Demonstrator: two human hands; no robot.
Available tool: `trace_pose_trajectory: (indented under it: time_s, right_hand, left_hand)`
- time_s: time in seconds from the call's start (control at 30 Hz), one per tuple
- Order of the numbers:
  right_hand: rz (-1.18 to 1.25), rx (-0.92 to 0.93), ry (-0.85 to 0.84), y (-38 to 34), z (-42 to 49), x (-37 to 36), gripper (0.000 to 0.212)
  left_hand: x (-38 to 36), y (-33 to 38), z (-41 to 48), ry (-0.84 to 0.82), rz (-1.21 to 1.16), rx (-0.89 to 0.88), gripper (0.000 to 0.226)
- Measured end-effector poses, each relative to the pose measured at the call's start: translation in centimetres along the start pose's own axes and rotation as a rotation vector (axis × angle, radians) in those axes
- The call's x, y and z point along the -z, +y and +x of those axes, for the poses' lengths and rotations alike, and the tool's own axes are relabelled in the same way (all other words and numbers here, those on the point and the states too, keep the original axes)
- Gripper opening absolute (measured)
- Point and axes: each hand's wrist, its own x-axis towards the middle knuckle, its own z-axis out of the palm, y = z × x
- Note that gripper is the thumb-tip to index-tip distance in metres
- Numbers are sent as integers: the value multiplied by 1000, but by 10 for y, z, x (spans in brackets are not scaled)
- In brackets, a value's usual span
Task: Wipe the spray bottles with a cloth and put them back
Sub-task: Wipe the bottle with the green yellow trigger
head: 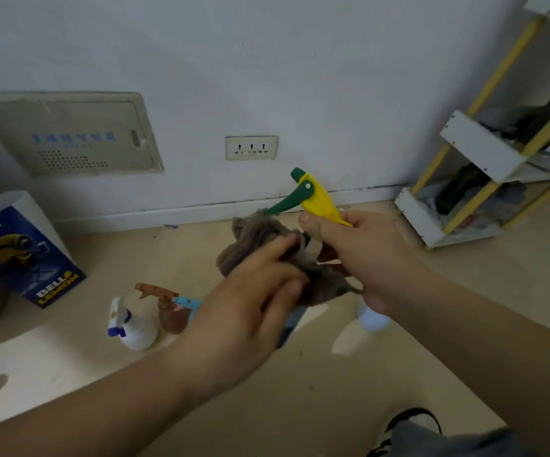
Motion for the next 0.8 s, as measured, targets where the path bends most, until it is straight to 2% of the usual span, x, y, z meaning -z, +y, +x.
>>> trace_pose_trajectory:
  time_s: [0.07, 0.1, 0.17, 0.27, 0.3, 0.33, 0.43, 0.5, 0.57, 0.6, 0.67, 0.8]
  right_hand:
    - [-14, 39, 11, 0, -1, -2, 31]
    - [-10, 54, 12, -1, -2, -3, 32]
    - [-33, 94, 9, -1, -4, -7, 36]
    - [-144, 180, 5, 1, -8, -12, 42]
    - [-151, 187, 10, 2, -9, -14, 41]
    - [-134, 176, 12, 3, -10, -16, 39]
    - [-75, 122, -29, 8, -12, -18, 26]
    - [-105, 148, -31, 9, -11, -18, 22]
    - [-160, 193, -16, 8, -10, -18, 28]
    - [-174, 214, 1, 7, -10, -17, 30]
    - [-158, 216, 31, 4, -10, -15, 33]
    - [-98, 182, 43, 0, -12, -11, 38]
  left_hand:
    - [5, -8, 8, 121, -79, 126, 20]
    - [7, -10, 10, 144, -127, 190, 27]
    - [10, -10, 15, 108, -253, 343, 46]
    - [12, -15, 20, -19, -353, 408, 40]
    - [11, -13, 20, -40, -313, 409, 36]
    - [9, -13, 19, -48, -175, 366, 33]
    - [-12, -7, 5, 12, 434, 74, 44]
    - [-13, -7, 3, 29, 473, -27, 46]
    - [-1, -18, 8, 5, 265, -27, 23]
    - [6, -23, 13, -33, 79, 37, 13]
    - [15, -35, 19, -37, -278, 234, 21]
    - [14, -42, 19, 7, -528, 777, 34]
